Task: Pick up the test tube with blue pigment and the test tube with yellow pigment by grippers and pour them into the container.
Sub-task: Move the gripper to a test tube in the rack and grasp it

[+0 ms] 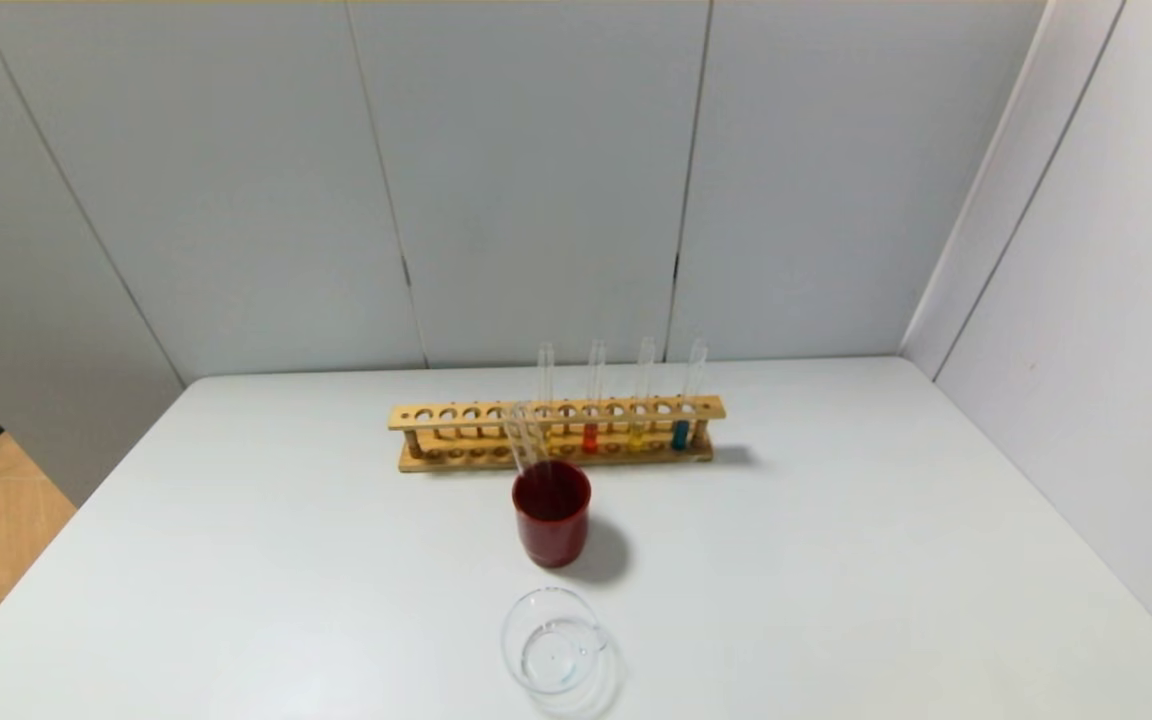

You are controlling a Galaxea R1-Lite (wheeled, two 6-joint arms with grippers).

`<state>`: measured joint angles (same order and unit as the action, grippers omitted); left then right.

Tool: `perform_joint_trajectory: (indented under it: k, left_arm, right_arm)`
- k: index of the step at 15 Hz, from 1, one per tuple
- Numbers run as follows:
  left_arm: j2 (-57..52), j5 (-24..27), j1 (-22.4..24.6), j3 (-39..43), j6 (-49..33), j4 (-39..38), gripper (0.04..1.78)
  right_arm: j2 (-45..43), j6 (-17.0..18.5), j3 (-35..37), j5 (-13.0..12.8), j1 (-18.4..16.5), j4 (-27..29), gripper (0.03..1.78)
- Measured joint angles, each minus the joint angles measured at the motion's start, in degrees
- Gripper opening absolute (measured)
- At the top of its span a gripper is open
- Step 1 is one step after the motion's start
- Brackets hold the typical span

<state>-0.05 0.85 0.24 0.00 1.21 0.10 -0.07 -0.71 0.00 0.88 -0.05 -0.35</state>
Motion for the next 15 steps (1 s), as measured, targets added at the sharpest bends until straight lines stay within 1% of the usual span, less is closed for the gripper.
perform_joint_trajectory:
  k: [3,6,8,9,10,11,13,15]
  left_arm:
    - [0.0,0.0,0.0,0.0,0.0,0.0,1.75]
    - [0.0,0.0,0.0,0.0,0.0,0.0,1.75]
    - [0.0,0.0,0.0,0.0,0.0,0.0,1.75]
    - [0.0,0.0,0.0,0.0,0.0,0.0,1.75]
    - [0.0,0.0,0.0,0.0,0.0,0.0,1.75]
    - [0.0,0.0,0.0,0.0,0.0,0.0,1.75]
    - [0.0,0.0,0.0,0.0,0.0,0.0,1.75]
    - [0.0,0.0,0.0,0.0,0.0,0.0,1.75]
  right_arm:
    - [0.0,0.2,0.0,0.0,0.0,0.0,1.75]
    - [0.0,-0.4,0.0,0.0,0.0,-0.1,1.75]
    - [0.0,-2.0,-0.2,0.6,0.0,-0.2,1.75]
    - [0.0,-1.9,-0.9,1.0,0.0,-0.1,1.75]
    - [0.0,-1.1,-2.8,1.8,0.0,0.4,1.75]
    - [0.2,0.4,-5.8,3.0,0.0,1.5,1.75]
    - [0.9,2.9,-13.2,5.8,0.0,5.0,1.75]
    - [2.8,3.9,-21.0,8.4,0.0,8.3,1.75]
